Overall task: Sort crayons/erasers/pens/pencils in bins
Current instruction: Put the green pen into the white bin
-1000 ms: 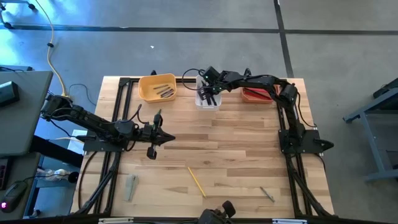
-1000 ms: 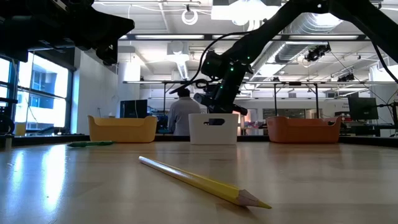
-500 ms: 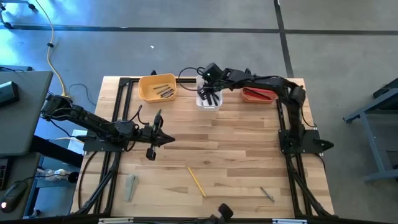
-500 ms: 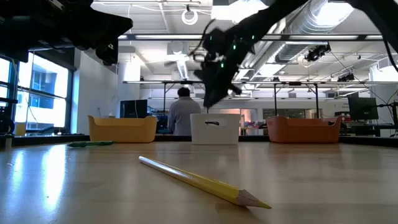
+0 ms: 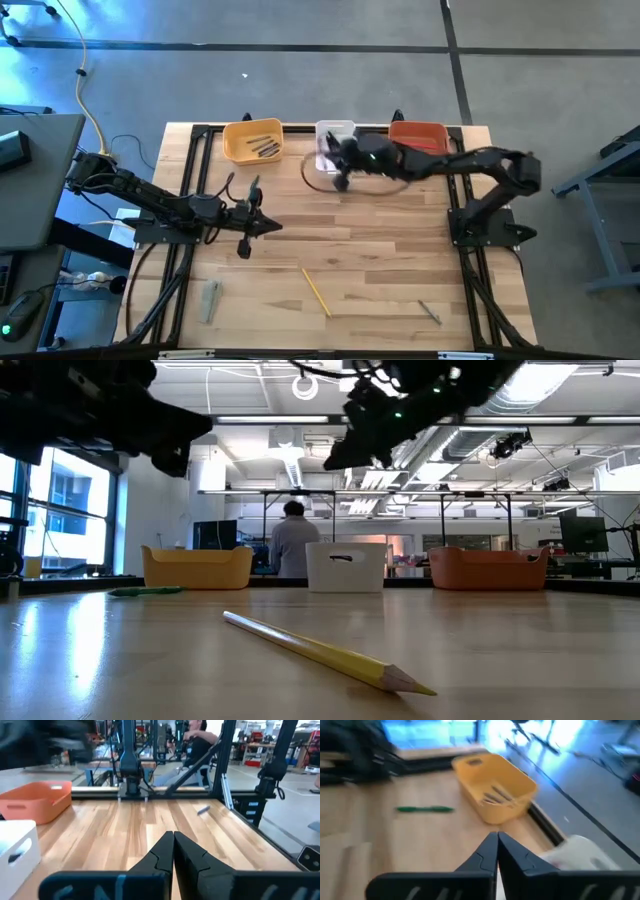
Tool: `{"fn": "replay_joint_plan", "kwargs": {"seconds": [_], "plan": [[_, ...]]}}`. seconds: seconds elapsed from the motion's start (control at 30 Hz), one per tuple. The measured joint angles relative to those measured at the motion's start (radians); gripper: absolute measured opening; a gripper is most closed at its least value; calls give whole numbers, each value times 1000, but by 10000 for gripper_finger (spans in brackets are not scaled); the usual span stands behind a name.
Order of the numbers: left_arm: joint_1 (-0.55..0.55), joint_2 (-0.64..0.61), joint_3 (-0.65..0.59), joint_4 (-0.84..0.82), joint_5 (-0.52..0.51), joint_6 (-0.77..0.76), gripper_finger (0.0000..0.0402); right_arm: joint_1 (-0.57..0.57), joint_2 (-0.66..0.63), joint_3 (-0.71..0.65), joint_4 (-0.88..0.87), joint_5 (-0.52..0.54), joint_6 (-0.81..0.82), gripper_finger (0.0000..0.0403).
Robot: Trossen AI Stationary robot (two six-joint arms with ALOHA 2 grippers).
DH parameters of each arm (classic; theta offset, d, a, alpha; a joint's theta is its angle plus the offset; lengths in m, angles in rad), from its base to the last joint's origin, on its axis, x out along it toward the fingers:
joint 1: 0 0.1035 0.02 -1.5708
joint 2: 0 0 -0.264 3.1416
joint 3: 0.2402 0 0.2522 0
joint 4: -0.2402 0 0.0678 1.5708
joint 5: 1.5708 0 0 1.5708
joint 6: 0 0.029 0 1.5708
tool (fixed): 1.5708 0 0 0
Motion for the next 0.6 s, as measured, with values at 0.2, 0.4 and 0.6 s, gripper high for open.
{"fn": "replay_joint_plan", "kwargs": {"seconds": [0.2, 0.4, 0.6], "plan": [[-4, 0, 31, -160, -49, -56, 0, 127, -163, -275, 212, 9, 21, 0], [-36, 0, 138, -393, -119, -57, 0, 298, -299, -427, 263, 140, 29, 0], [-78, 0, 282, -800, -214, -155, 0, 457, -341, -476, 252, 257, 46, 0]]}}
